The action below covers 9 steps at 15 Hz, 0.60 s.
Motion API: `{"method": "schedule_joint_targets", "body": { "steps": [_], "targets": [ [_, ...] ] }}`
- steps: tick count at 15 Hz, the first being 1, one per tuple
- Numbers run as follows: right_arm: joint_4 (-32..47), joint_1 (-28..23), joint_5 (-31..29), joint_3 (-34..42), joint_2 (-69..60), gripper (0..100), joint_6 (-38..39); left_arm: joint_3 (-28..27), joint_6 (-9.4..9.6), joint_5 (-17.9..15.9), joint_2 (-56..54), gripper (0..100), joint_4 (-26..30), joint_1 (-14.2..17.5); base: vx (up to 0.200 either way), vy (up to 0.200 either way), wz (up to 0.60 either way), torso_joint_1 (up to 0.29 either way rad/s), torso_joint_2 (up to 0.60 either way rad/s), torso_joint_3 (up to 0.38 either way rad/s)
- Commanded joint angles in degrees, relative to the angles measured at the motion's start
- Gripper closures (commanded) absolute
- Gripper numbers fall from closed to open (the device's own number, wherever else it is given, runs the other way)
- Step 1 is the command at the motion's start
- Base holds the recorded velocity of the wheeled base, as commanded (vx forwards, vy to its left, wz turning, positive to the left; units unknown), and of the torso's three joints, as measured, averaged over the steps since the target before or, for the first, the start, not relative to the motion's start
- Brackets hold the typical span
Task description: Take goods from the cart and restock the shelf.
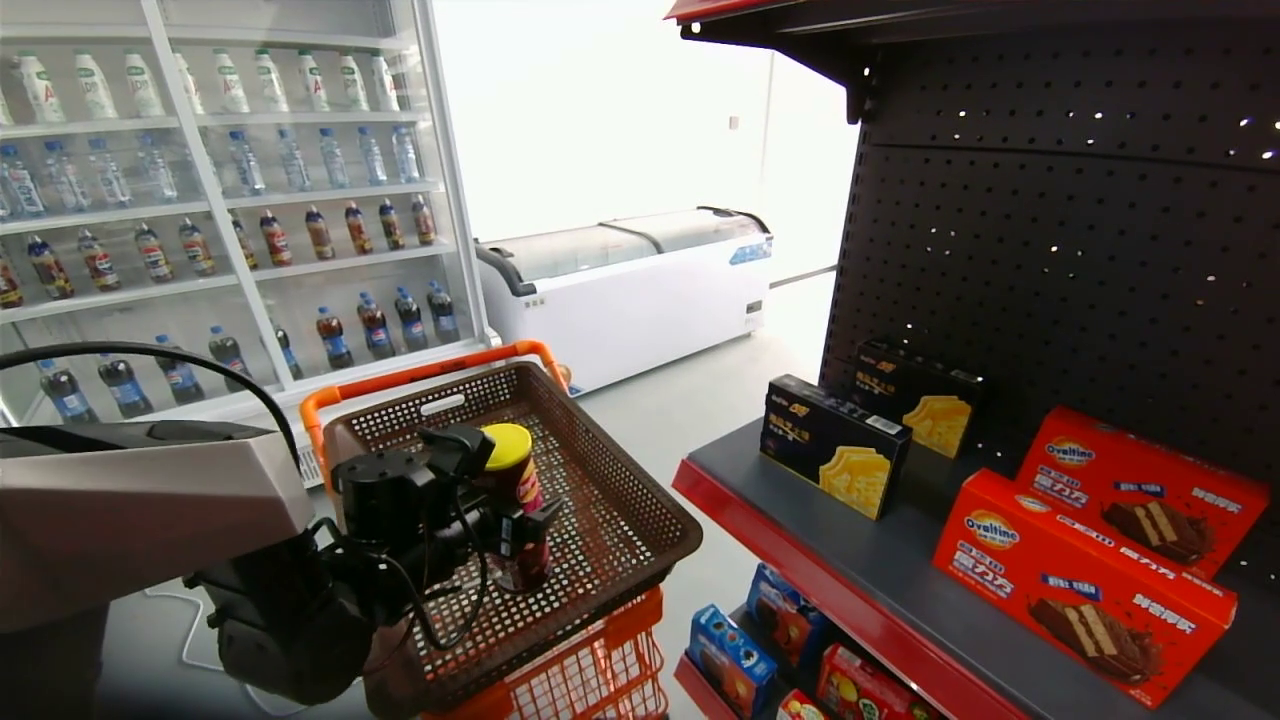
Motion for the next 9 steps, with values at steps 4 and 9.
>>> {"method": "schedule_joint_targets", "body": {
  "steps": [4,9],
  "targets": [
    [0.01,0.0,0.01,0.0,0.08,0,0.0,-3.61,0.26,-0.01,4.88,0,0.01,-0.39,0.0,0.0,0.0,0.0,0.0,0.0],
    [-0.08,0.0,0.01,0.0,0.08,0,0.0,-3.78,0.53,0.61,5.94,100,-0.17,-0.3,0.0,0.0,0.0,0.0,0.0,0.0]
  ]
}}
